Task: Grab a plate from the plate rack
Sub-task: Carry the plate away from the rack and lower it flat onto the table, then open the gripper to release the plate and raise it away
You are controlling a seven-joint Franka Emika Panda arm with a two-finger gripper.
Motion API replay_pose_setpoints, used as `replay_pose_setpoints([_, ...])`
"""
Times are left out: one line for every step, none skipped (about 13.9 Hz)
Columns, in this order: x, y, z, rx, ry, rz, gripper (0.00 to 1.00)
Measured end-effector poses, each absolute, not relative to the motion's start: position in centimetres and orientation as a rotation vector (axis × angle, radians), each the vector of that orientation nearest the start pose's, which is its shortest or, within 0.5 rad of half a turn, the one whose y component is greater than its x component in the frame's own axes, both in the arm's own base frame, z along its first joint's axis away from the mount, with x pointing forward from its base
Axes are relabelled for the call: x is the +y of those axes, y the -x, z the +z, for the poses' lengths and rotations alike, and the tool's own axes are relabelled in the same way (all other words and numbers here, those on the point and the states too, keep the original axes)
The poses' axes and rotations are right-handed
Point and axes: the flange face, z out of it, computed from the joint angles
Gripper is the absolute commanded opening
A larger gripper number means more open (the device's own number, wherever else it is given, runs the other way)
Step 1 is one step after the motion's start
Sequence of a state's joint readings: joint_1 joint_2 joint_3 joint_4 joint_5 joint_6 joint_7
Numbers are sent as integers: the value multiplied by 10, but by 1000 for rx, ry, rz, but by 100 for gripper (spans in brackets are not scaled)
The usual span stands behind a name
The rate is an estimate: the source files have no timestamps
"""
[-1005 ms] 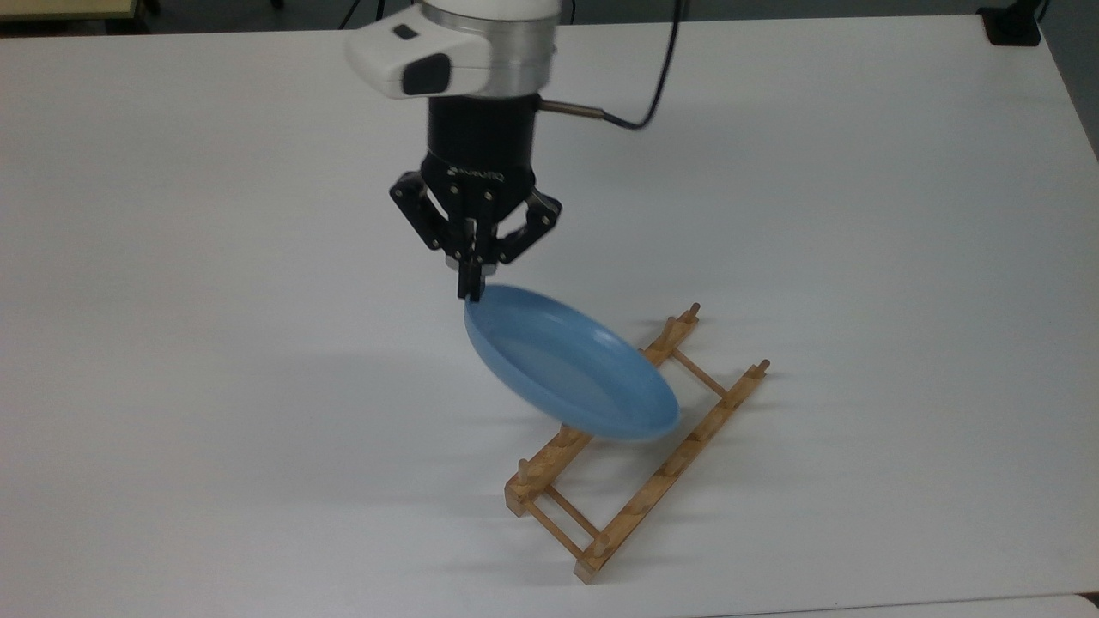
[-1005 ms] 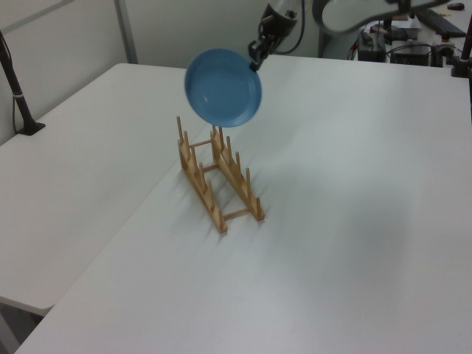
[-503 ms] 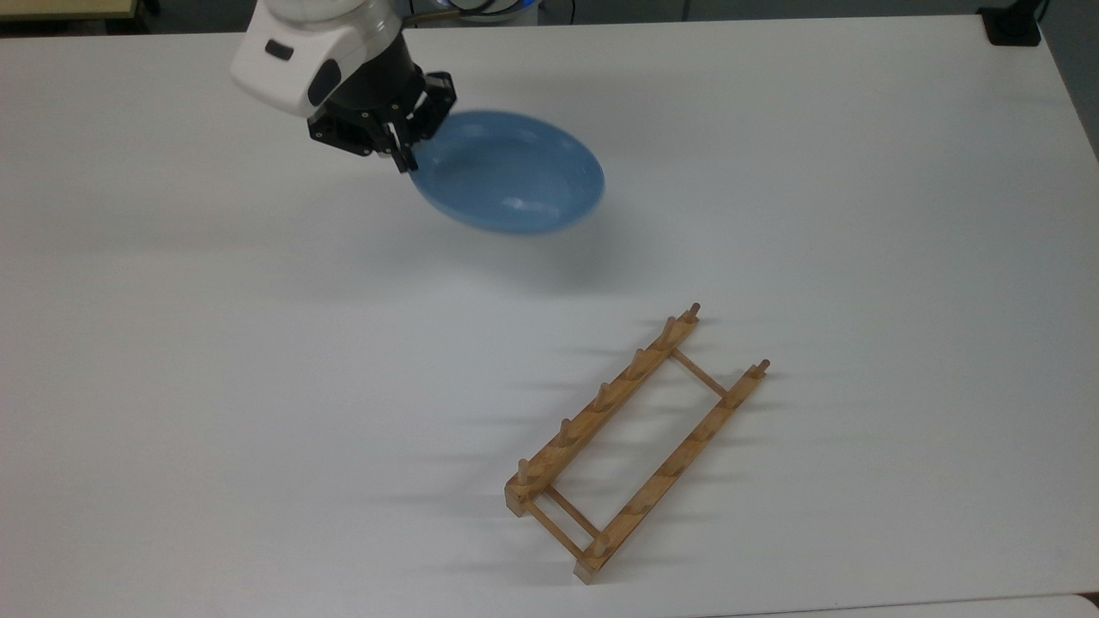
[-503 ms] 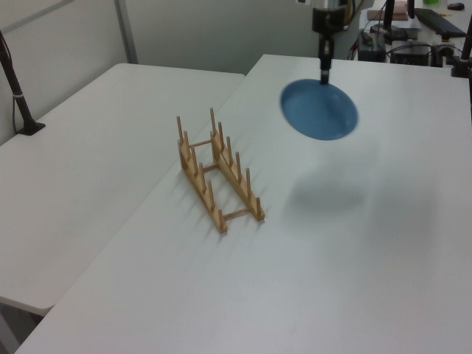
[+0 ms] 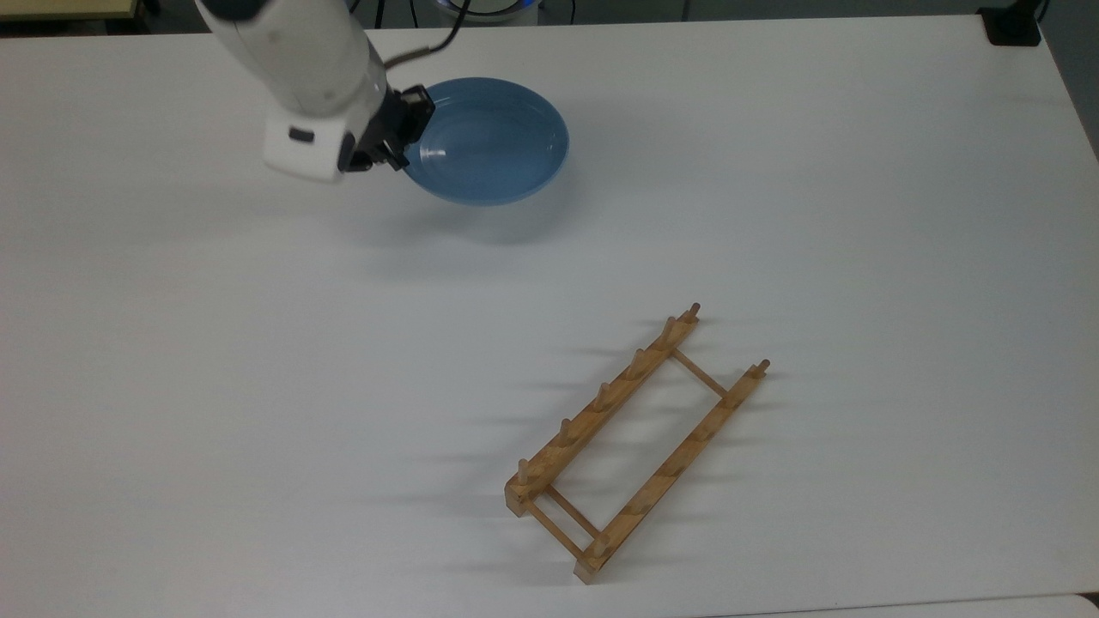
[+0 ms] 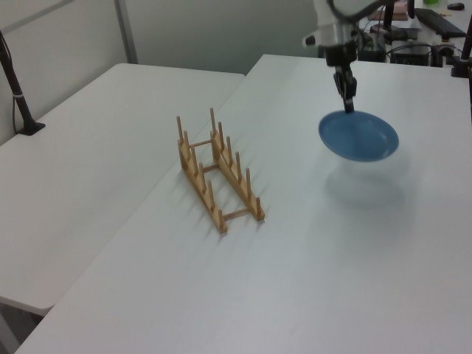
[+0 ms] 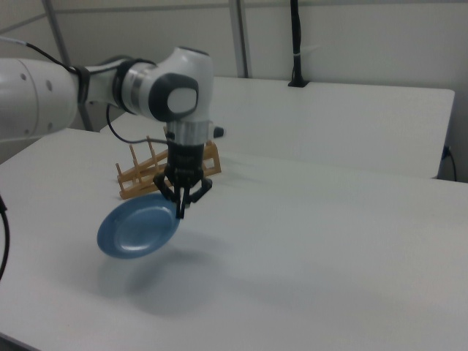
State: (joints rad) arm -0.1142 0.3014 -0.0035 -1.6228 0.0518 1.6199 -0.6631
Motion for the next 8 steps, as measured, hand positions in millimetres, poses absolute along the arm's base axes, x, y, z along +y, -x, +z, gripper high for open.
replay_pose_setpoints([-67, -610, 410, -783, 2840, 435, 0])
replay_pose_setpoints([-68, -612, 394, -785, 2831, 474, 0])
replay_pose_setpoints([-68, -613, 380, -788, 2823, 511, 0])
replay_pose_setpoints([-68, -613, 366, -793, 2815, 548, 0])
replay_pose_setpoints([-68, -614, 352, -797, 2806, 581, 0])
replay_pose_setpoints([-67, -614, 340, -800, 2796, 610, 0])
replay_pose_setpoints([-66, -615, 329, -802, 2786, 635, 0])
replay_pose_setpoints([-63, -615, 316, -805, 2774, 663, 7])
